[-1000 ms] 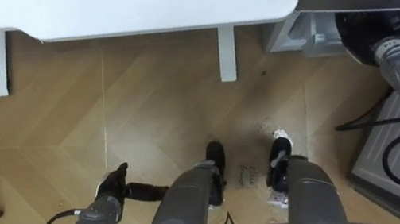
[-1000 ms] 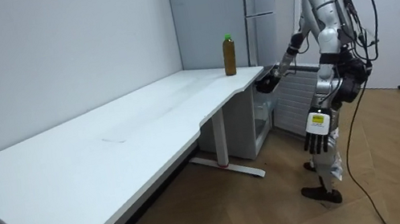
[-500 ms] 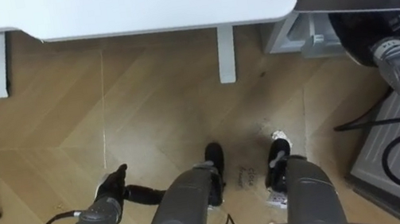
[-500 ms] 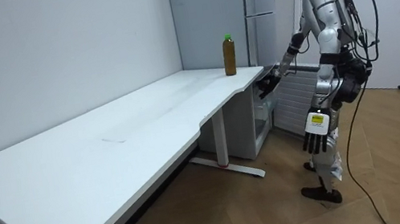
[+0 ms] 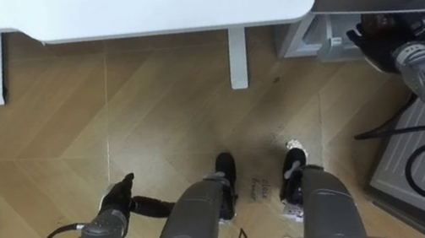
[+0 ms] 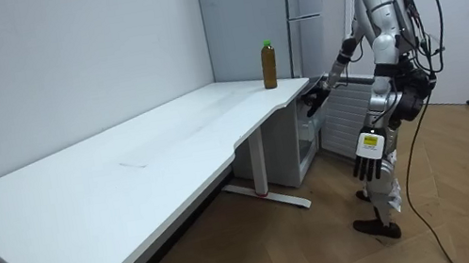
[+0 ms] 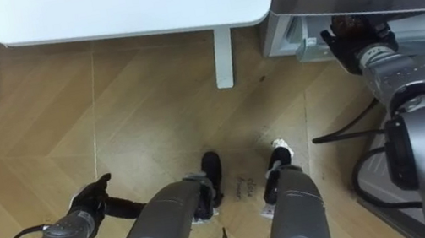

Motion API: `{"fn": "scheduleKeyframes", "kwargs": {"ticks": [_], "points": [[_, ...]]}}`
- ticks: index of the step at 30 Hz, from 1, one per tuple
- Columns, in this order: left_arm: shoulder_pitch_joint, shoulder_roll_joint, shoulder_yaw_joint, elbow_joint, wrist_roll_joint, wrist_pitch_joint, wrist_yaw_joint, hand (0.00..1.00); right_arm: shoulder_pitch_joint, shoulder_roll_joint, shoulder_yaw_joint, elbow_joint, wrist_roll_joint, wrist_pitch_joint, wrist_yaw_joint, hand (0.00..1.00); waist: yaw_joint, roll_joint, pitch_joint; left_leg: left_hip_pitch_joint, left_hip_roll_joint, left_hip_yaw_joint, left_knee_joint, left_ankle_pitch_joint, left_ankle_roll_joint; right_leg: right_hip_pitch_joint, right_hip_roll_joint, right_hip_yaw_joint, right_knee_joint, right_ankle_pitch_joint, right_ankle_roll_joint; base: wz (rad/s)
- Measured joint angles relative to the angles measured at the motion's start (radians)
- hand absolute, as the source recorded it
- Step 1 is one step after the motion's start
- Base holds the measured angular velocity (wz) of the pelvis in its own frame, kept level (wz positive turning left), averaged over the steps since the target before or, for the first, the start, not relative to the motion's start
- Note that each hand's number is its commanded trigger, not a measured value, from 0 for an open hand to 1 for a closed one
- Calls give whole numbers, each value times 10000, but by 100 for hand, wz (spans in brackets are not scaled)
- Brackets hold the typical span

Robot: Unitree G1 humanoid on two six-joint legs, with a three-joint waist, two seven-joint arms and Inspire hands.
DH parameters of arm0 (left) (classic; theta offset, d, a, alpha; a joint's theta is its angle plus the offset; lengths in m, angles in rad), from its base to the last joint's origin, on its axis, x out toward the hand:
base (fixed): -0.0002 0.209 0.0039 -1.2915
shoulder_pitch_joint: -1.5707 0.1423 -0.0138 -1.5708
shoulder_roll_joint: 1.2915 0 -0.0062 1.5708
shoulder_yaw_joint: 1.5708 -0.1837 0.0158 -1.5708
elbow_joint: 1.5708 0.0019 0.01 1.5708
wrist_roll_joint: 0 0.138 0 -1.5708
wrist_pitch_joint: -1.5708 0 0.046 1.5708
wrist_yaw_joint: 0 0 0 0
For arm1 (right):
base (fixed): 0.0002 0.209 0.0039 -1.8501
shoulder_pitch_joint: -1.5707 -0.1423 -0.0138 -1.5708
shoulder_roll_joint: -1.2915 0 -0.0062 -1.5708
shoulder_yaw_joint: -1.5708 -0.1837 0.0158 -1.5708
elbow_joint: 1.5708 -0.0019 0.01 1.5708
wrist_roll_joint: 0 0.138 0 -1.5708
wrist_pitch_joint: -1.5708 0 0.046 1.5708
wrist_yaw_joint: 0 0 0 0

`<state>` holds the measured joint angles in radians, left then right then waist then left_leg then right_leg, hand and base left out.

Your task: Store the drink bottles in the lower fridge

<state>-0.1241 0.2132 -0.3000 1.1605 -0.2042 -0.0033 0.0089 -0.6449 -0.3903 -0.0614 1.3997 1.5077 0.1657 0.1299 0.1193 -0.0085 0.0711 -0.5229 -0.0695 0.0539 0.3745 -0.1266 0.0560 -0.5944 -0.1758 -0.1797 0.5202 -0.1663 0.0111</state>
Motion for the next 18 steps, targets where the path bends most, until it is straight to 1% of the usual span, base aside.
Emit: {"fn": "scheduleKeyframes", "kwargs": {"ticks": [6,18], "points": [[-1,88,6,44,0,-22,-155,0,2,0,8,129,-25,174,0,0,-15,-120,-18,14,12,16,-16,0,0,6,22,-7,-34,4,-2,0],[-3,108,11,43,5,4,-213,0,101,0,16,194,-302,193,-2,0,-47,-112,-25,113,26,-9,0,0,0,153,13,-119,-43,10,-7,1]]}}
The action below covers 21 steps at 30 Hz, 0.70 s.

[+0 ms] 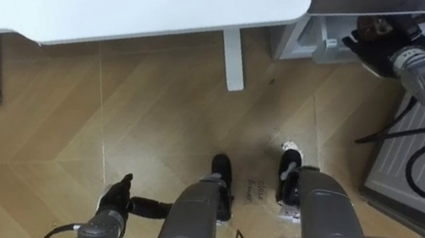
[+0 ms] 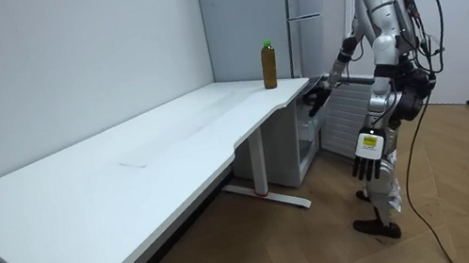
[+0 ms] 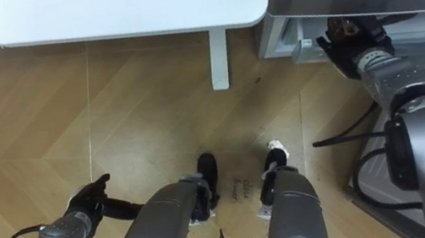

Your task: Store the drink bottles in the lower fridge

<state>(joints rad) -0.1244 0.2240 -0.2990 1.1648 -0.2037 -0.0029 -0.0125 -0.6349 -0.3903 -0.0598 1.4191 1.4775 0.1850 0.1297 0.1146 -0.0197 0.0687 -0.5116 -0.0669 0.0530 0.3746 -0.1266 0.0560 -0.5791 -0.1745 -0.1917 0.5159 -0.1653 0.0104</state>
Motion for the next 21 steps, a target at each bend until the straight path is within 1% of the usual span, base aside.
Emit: {"fn": "scheduleKeyframes", "kwargs": {"ticks": [6,9,13,14,15,19,21], "points": [[-34,4,1,26,7,48,6,0,68,-1,55,-3,-130,-4,4,0,-37,-3,-2,21,-4,8,30,0,0,30,-5,7,-2,0,0,0],[-57,7,9,25,22,48,4,0,80,0,203,-2,-136,-11,4,0,-55,-11,-15,24,9,18,30,0,1,40,18,29,-26,10,-1,0],[-71,6,7,19,29,54,2,0,81,2,417,-2,-267,-3,5,0,-64,-6,-63,27,20,36,25,6,10,42,29,31,-46,47,-8,0],[-58,7,7,23,29,69,7,0,94,-2,417,0,-307,-42,0,0,-77,-17,-124,27,21,38,22,8,13,51,33,30,-61,54,-5,0],[-58,6,6,23,29,85,8,0,121,-2,498,0,-346,-116,-12,0,-84,-11,-147,59,33,38,14,8,14,95,50,26,-113,74,-2,0],[-61,6,3,99,29,102,10,0,165,-1,648,0,-438,-147,-7,0,-107,-6,-151,187,39,14,-17,10,17,255,65,1,-184,94,2,1],[-53,6,11,112,152,128,8,0,227,-1,670,-1,-688,-223,161,0,-133,-6,-153,248,47,-24,-36,10,17,363,91,-30,-269,106,16,3]]}}
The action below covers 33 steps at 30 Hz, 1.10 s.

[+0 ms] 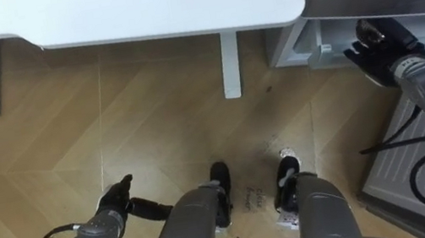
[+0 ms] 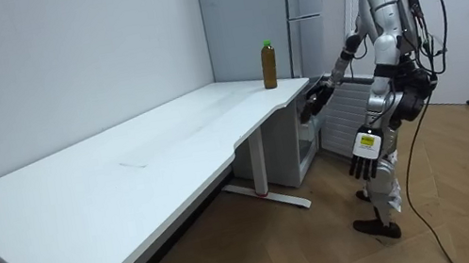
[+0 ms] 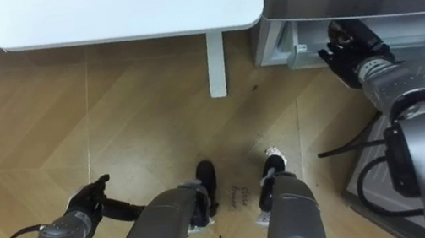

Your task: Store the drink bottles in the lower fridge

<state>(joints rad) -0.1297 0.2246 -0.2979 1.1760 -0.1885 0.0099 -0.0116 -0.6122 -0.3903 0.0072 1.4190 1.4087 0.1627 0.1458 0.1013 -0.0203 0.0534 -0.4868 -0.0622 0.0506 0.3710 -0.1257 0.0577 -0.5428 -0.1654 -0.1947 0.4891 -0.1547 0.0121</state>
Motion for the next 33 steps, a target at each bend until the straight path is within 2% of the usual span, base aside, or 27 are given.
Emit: {"fn": "scheduleKeyframes", "kwargs": {"ticks": [11,22,33], "points": [[-23,-1,-10,-106,62,65,9,0,157,0,103,-1,-125,-318,199,0,24,-2,2,23,18,-34,-1,-2,1,80,76,19,-80,68,17,0],[-42,28,-2,-76,55,71,7,0,407,0,88,-8,-116,-420,213,0,-163,-6,6,37,32,-109,71,-7,1,190,111,37,-109,63,30,1],[45,39,71,-71,79,124,121,0,921,-29,78,-7,-31,-409,541,0,-317,-17,11,711,24,-104,-186,-8,-1,904,193,-31,-504,91,73,0]]}}
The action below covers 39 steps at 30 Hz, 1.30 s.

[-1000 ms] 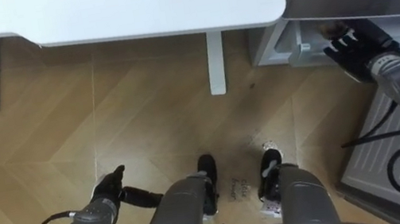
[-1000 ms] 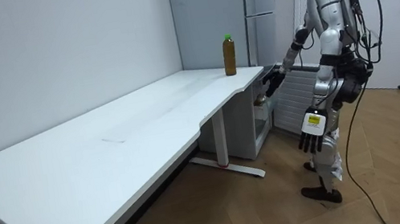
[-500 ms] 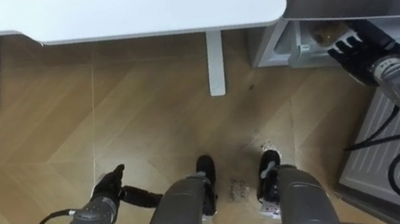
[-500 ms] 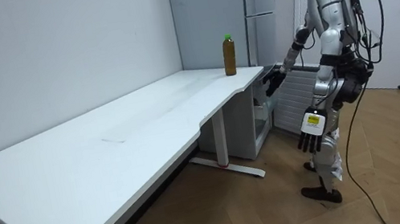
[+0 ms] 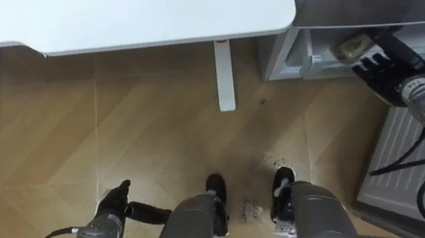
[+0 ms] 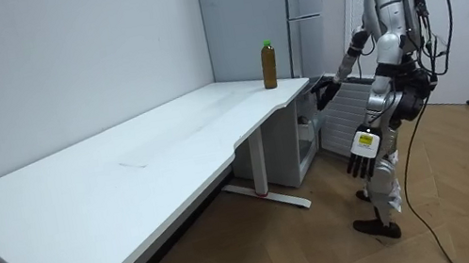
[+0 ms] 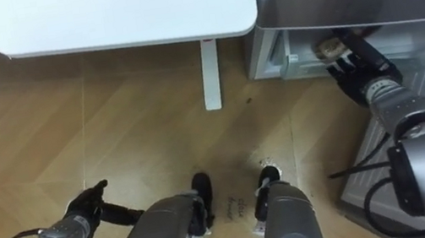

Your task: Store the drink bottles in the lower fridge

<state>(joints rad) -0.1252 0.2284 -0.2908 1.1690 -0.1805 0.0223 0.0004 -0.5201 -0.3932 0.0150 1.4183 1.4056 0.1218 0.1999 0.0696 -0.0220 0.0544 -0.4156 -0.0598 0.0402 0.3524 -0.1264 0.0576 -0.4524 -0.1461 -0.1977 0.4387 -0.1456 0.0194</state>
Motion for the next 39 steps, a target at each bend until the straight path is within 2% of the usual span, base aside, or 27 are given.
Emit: {"fn": "scheduleKeyframes", "kwargs": {"ticks": [3,5,6,8,11,12,19,24,26,31,33,35,37,39], "points": [[75,59,193,-10,81,-5,145,0,202,-15,-3,-8,-26,-3,66,0,-111,0,-9,223,82,-15,-106,-4,-5,338,99,-73,-297,80,10,0],[92,121,195,-14,195,-8,227,0,356,-34,-73,-15,-72,-6,90,0,-155,-41,-66,351,121,-5,-170,-13,-13,457,120,-70,-377,84,15,0],[125,128,196,-14,200,-8,266,0,385,-33,-123,-21,-119,-8,92,0,-172,-41,-66,411,122,-3,-188,-19,-14,536,142,-67,-435,97,22,-5],[243,133,512,-36,233,-62,293,0,729,-33,-402,-143,-240,-11,204,0,-219,-55,-102,846,121,10,-430,-21,-17,978,203,-57,-688,133,38,-6],[493,167,927,-15,357,-100,296,0,1358,-29,-402,-243,-355,-65,422,0,-347,-65,-372,1466,141,14,-851,-16,-27,1543,283,-43,-1031,145,61,-5],[589,165,945,-15,508,-100,281,0,1582,-28,-425,-254,-413,-162,433,0,-383,-55,-408,1731,146,15,-979,-16,-28,1790,315,-34,-1173,151,72,-7],[922,198,1140,-71,857,-211,138,0,2523,109,-808,-271,-454,-449,576,0,-639,-114,-451,2556,230,0,-1474,-38,-76,2727,481,-128,-1919,270,110,-2],[1253,197,1800,-95,1239,-246,188,0,3229,265,-812,-372,-1454,-485,724,0,-676,-212,-461,2730,304,98,-1660,-77,-132,2872,606,7,-2165,303,100,-9],[1388,117,2106,-115,1320,-247,221,0,3779,496,-811,-619,-1983,-580,767,0,-688,-264,-465,2963,329,115,-1779,-108,-162,3087,633,-8,-2235,283,89,0],[1521,67,2119,-162,1536,-329,392,0,4577,1190,-599,-632,-2498,-594,880,0,-652,-341,-478,3413,391,169,-1889,-251,-200,3558,735,44,-2494,280,92,-7],[1727,63,2134,-230,1538,-474,391,0,4886,1453,-430,-638,-2807,-600,972,0,-642,-324,-478,3533,434,177,-1892,-315,-224,3706,782,46,-2554,281,91,-2],[1759,36,2186,-231,1531,-540,409,0,5140,1567,-344,-634,-3143,-633,1064,0,-664,-300,-469,3592,463,143,-1891,-341,-245,3815,811,23,-2596,279,89,0],[1879,-98,2345,-233,1530,-581,531,0,5478,1628,-244,-641,-3467,-717,1079,0,-655,-255,-499,3607,473,146,-1886,-351,-257,3864,830,13,-2641,280,85,0],[1955,-272,2525,-232,1533,-624,590,0,5665,1678,-139,-653,-4294,-783,1077,0,-654,-214,-493,3669,482,150,-1884,-357,-267,3887,846,38,-2639,282,81,0]]}}
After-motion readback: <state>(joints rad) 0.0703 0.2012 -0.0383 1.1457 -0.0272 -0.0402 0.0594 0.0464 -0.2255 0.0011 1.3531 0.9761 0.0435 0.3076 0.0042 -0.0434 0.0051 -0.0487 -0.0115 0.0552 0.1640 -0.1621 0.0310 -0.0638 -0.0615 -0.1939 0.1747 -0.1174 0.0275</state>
